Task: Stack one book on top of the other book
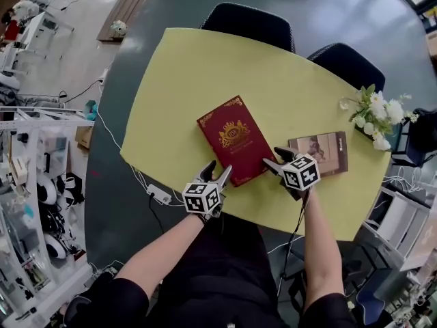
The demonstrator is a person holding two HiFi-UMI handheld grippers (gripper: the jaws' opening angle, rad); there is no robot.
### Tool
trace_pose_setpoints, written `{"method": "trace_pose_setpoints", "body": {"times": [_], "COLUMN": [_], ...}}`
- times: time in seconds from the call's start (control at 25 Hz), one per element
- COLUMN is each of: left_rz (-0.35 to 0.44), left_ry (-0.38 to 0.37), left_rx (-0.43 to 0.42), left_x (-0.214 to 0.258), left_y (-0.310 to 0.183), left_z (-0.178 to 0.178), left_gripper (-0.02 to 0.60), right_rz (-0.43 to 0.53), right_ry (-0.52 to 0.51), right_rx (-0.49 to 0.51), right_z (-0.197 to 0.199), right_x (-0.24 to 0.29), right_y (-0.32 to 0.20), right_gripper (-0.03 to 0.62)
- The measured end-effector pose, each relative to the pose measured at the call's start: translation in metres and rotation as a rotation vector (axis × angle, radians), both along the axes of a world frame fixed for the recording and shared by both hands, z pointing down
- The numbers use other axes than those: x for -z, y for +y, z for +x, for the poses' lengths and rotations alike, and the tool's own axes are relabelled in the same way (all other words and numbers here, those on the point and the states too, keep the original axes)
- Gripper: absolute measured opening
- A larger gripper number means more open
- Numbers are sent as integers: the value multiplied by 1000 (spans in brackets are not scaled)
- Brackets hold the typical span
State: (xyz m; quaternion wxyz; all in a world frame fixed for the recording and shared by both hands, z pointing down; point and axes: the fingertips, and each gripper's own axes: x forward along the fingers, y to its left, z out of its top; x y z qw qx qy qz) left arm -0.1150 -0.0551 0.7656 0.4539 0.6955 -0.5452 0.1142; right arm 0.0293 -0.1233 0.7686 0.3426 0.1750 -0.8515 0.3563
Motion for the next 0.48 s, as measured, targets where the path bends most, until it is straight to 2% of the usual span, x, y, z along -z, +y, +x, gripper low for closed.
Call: {"method": "trace_pose_setpoints", "body": {"times": [0.12,0.24,0.48], "left_rz": [-28,-47,-30], "left_ry": [31,10,1], "left_rx": [19,47,42], "left_x": [-6,-8,-6], "left_y": [-5,-7,-6], "left_z": [10,9,3], "left_gripper": [262,262,261], "right_rz": [-5,3,9], "right_ry": [5,30,16], "right_rx": [16,37,-23], "right_z": [-5,-14,-18], "right_x": [0,1,4], "right_y": [-4,0,12], "right_gripper": [221,219,201]}}
